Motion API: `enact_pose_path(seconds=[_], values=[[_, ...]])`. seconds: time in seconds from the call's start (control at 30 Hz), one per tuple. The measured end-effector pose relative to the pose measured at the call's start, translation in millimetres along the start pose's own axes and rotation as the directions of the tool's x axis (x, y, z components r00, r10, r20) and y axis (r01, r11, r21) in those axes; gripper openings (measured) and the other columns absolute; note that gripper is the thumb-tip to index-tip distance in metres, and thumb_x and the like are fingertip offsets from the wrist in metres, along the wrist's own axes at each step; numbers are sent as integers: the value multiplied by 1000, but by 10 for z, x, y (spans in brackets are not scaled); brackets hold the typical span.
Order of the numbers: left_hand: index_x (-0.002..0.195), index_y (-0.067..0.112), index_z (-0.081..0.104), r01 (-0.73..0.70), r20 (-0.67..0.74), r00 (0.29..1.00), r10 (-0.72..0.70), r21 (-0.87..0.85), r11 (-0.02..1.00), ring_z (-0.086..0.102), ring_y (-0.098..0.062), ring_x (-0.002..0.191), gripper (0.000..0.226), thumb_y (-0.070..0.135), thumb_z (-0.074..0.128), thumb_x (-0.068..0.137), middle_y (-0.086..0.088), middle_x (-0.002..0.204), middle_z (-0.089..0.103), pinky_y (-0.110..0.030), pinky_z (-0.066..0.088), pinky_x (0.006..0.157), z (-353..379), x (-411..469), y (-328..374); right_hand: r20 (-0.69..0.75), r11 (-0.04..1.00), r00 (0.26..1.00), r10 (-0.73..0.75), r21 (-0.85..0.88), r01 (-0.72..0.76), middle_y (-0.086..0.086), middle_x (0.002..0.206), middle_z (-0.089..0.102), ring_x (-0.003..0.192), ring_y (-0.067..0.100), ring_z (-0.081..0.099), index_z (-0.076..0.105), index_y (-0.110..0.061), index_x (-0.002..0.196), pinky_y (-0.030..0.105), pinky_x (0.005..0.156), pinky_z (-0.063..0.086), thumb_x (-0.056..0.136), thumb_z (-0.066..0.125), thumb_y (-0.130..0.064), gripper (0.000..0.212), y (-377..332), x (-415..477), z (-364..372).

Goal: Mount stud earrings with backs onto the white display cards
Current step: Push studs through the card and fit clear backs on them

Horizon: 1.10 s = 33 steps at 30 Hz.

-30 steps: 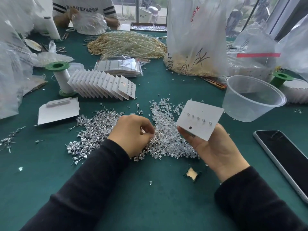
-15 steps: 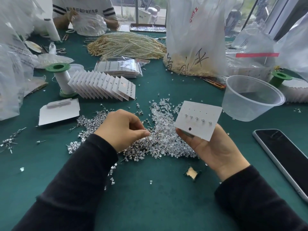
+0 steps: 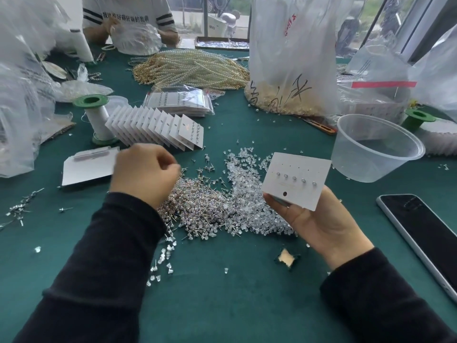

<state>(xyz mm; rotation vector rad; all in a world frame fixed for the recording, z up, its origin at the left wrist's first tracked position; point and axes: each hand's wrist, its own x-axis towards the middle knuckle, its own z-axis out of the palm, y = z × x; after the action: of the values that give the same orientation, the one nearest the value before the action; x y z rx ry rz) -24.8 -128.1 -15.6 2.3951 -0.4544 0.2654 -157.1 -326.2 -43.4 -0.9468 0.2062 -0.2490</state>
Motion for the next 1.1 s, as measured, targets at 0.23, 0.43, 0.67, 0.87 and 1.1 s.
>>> enact_pose_path(seconds=[0.23,0.43,0.67,0.87,1.1], values=[[101,3,65,343,-71,931,-357,502,794,52,-42,101,28,11,61,74,-24,104,61,-42,44,85,-99,142,-308,-4,1000,1000,13,3,-13,5,90,72,81,20,68,76,-19,78,33,71,58,69,54,-17,24,7,11,-1],[108,23,66,-85,375,924,70,26,996,51,-7,87,41,37,73,70,5,104,60,-24,39,86,16,-38,32,-21,1000,1000,22,-7,-22,6,88,72,78,20,67,76,-20,76,32,68,58,68,55,-17,23,-10,6,1],[113,30,59,-313,627,762,159,142,939,49,-14,104,41,39,69,75,5,114,54,-37,36,102,241,-114,96,-43,1000,999,27,-14,-27,5,85,72,75,19,67,76,-21,73,31,67,58,67,55,-18,22,-10,15,-4],[74,20,73,-246,430,870,240,-44,968,47,3,59,10,28,77,69,15,65,59,-11,34,56,251,-93,75,-45,999,998,32,-27,-33,5,88,71,77,19,67,76,-21,75,31,68,57,67,56,-19,21,-5,13,-14],[68,23,72,-186,341,913,224,-141,972,56,-4,56,12,34,74,71,10,58,64,-13,41,54,206,-87,88,-40,999,999,29,-29,-31,3,85,72,75,18,66,76,-22,72,31,69,57,65,56,-19,21,-14,-3,5]])
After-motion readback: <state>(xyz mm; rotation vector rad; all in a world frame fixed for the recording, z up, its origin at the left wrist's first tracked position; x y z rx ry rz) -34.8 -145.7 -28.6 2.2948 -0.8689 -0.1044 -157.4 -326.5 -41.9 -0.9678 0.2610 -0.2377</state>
